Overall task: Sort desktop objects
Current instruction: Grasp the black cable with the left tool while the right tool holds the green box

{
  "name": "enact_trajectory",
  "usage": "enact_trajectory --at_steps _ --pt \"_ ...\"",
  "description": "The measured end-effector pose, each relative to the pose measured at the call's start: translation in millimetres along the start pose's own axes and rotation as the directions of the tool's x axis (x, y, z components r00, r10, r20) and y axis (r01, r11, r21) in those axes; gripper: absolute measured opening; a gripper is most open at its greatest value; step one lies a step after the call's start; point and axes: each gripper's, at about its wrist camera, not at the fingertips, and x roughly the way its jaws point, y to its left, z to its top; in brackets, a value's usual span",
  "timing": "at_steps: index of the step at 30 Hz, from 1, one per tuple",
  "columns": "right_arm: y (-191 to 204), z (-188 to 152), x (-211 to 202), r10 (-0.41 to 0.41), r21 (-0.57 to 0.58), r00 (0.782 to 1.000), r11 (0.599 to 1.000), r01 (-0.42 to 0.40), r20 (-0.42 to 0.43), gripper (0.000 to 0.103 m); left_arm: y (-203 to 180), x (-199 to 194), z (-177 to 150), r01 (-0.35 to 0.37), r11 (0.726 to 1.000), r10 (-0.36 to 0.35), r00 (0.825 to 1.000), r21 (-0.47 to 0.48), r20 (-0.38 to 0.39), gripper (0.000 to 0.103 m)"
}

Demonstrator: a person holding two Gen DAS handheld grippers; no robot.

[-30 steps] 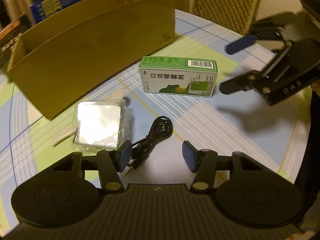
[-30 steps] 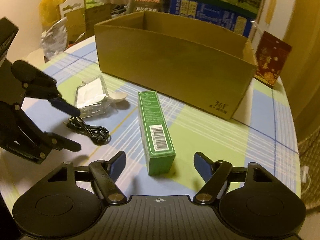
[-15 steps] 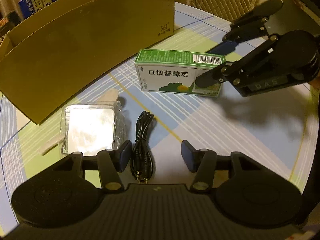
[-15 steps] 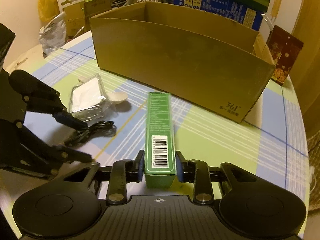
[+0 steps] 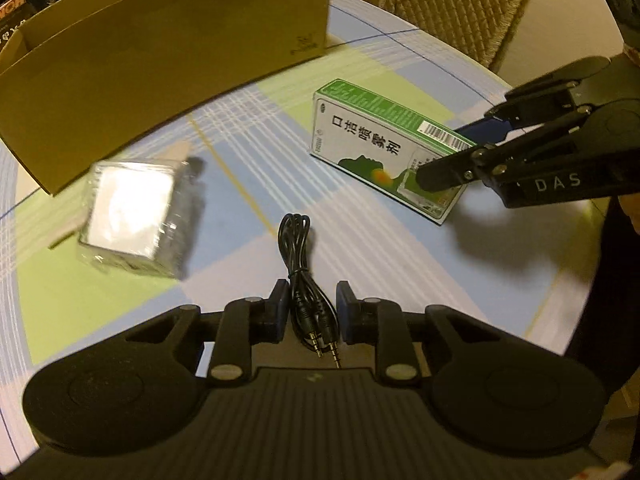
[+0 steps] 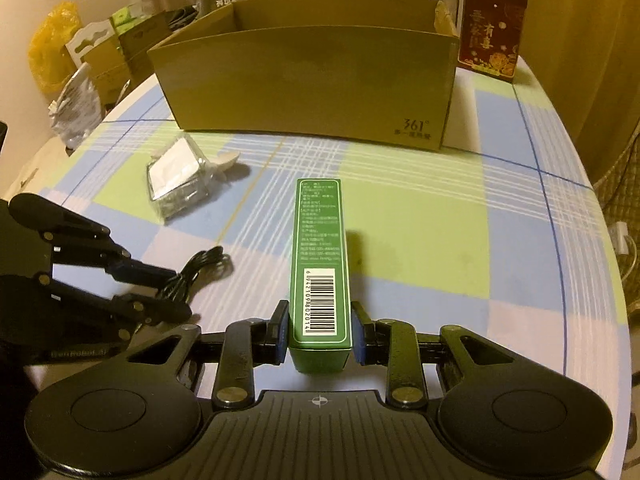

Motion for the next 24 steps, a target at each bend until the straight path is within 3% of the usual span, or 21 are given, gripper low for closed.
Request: enact_trajectory --at_steps 4,6,8,20,24 --pt "-2 -1 0 0.002 0.012 1.000 1.000 -0.003 0.012 0.030 -4 -5 -1 -0.009 0.999 0.010 1.000 -0.038 0.023 0.020" --pt "-3 1 0 0.002 0.011 1.000 1.000 -0.002 0.023 0.042 -3 -5 -1 -0.015 0.998 0.017 0.999 -0.056 0.037 0.021" --pt "-2 4 1 -0.001 0.007 1.000 1.000 0.001 0.031 0.046 -4 -6 0 -0.028 0.998 0.030 0.999 -0.055 0.045 0.022" --pt "4 15 19 0.013 -0.065 0.999 0.998 -0.011 0.030 0.046 -1 4 6 -0.077 0.992 0.084 0.994 -0.100 0.065 0.023" --pt "8 19 24 0.008 -0.093 1.000 0.996 -0.005 0.029 0.046 1 3 4 -0.073 0.989 0.082 0.994 -0.130 0.068 0.011"
